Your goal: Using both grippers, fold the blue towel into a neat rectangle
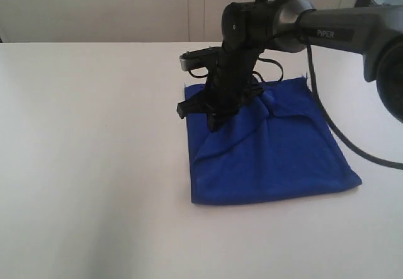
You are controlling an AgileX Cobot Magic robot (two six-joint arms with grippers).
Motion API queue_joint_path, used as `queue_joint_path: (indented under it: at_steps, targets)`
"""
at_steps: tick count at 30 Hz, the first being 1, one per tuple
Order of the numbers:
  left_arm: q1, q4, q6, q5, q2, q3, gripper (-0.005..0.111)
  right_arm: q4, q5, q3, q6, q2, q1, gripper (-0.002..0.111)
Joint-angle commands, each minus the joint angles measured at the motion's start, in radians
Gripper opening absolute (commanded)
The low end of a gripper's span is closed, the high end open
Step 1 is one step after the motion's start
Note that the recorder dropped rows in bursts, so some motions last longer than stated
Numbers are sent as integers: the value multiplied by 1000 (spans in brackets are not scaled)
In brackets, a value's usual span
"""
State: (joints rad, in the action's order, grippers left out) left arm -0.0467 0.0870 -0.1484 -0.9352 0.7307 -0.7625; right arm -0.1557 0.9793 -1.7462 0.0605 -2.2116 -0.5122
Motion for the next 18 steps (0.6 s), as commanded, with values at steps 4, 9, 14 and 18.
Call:
queue_joint_path:
  at_steps: [4, 9, 14, 18]
  targets:
    - [3, 6, -6, -16, -8, 5, 0, -12, -62, 31, -2, -27, -49, 0]
    - [3, 6, -6, -16, -8, 5, 0, -17, -89, 31, -11, -57, -61, 0]
    - [3, 6, -6, -16, -8, 5, 0, -53, -83, 31, -11, -78, -65, 0]
    - [3, 6, -6, -16, -8, 5, 0, -102, -92, 31, 13, -84, -75, 0]
